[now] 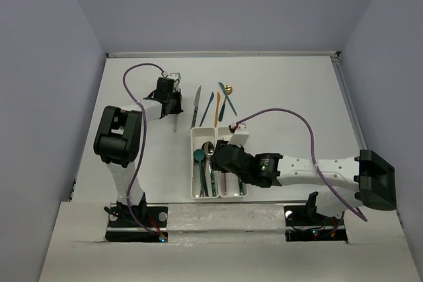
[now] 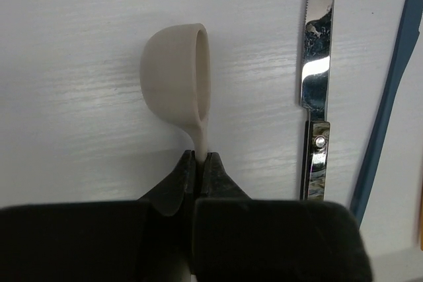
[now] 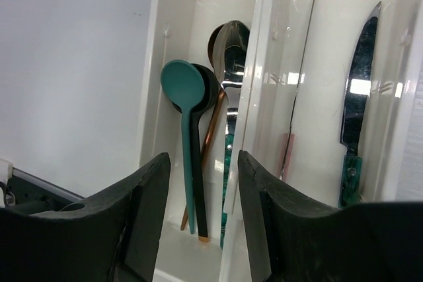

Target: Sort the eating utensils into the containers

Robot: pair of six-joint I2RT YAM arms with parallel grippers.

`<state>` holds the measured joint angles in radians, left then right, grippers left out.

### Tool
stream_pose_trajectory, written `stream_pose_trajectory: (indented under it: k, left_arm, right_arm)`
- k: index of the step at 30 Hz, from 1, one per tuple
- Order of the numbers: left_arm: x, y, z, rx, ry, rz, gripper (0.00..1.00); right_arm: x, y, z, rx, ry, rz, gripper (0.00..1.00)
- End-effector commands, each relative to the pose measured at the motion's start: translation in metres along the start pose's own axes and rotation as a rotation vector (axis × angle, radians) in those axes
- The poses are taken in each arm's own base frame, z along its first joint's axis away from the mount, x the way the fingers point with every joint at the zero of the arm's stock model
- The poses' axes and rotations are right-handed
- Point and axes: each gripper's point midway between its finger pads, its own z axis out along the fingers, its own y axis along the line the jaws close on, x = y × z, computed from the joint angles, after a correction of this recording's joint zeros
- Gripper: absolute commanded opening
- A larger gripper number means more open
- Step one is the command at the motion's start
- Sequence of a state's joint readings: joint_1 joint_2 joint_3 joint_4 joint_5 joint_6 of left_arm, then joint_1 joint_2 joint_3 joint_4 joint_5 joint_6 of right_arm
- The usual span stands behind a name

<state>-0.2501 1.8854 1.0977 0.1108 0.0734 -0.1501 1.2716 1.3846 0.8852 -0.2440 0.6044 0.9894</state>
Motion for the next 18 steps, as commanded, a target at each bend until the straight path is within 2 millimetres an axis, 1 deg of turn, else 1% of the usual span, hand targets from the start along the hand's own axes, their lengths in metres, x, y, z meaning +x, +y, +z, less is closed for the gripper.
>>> stream_pose_trajectory:
  k: [1, 2, 3, 4, 5, 7, 8, 9, 10, 11, 12, 13, 14, 15, 16, 17, 18]
  left_arm:
    - [-0.019, -0.007, -0.031, 0.029, -0.071, -0.011, 0.0]
    - [-0.021, -0.01, -0.039, 0.047, -0.074, -0.028, 0.0]
    - [-0.031, -0.021, -0.059, 0.107, -0.107, -0.037, 0.0]
    - [-0.033, -0.026, -0.07, 0.135, -0.114, -0.048, 0.0]
    - [-0.042, -0.041, -0.098, 0.212, -0.155, -0.066, 0.0]
    - [-0.046, -0.059, -0.128, 0.302, -0.188, -0.083, 0.0]
    - [-0.038, -0.065, -0.14, 0.339, -0.187, -0.098, 0.0]
    - [-0.046, -0.079, -0.169, 0.41, -0.241, -0.08, 0.0]
    - [-0.04, -0.089, -0.179, 0.453, -0.246, -0.072, 0.0]
    - [-0.023, -0.099, -0.193, 0.522, -0.228, -0.064, 0.0]
    - [-0.014, -0.1, -0.194, 0.53, -0.216, -0.078, 0.0]
    - [0.001, -0.117, -0.203, 0.632, -0.169, -0.095, 0.0]
    - [0.014, -0.128, -0.208, 0.7, -0.132, -0.101, 0.0]
    - [0.043, -0.135, -0.212, 0.78, -0.056, -0.122, 0.0]
    - [0.046, -0.139, -0.215, 0.807, -0.051, -0.164, 0.0]
    - [0.061, -0.141, -0.214, 0.813, -0.032, -0.17, 0.0]
    - [0.066, -0.142, -0.214, 0.82, -0.024, -0.169, 0.0]
  right_arm:
    - [-0.017, -0.002, -0.008, 0.004, -0.069, 0.038, 0.51]
    - [-0.017, -0.003, -0.009, 0.003, -0.071, 0.04, 0.51]
    - [-0.019, -0.004, -0.01, 0.005, -0.079, 0.045, 0.51]
    - [-0.02, -0.006, -0.011, 0.008, -0.081, 0.047, 0.51]
    - [-0.022, -0.007, -0.012, 0.01, -0.09, 0.052, 0.51]
    - [-0.023, -0.009, -0.013, 0.015, -0.098, 0.057, 0.51]
    - [-0.025, -0.01, -0.014, 0.018, -0.107, 0.063, 0.51]
    - [-0.025, -0.011, -0.014, 0.023, -0.109, 0.063, 0.51]
    - [-0.027, -0.011, -0.014, 0.022, -0.115, 0.069, 0.51]
    - [-0.028, -0.012, -0.014, 0.028, -0.12, 0.068, 0.51]
    - [-0.029, -0.012, -0.014, 0.029, -0.127, 0.07, 0.51]
    - [-0.029, -0.013, -0.014, 0.032, -0.129, 0.069, 0.51]
    - [-0.032, -0.014, -0.015, 0.036, -0.141, 0.076, 0.51]
    - [-0.033, -0.015, -0.015, 0.04, -0.144, 0.076, 0.51]
    - [-0.034, -0.015, -0.016, 0.042, -0.148, 0.078, 0.51]
    - [-0.037, -0.015, -0.018, 0.041, -0.155, 0.086, 0.51]
    - [-0.037, -0.017, -0.018, 0.046, -0.158, 0.086, 0.51]
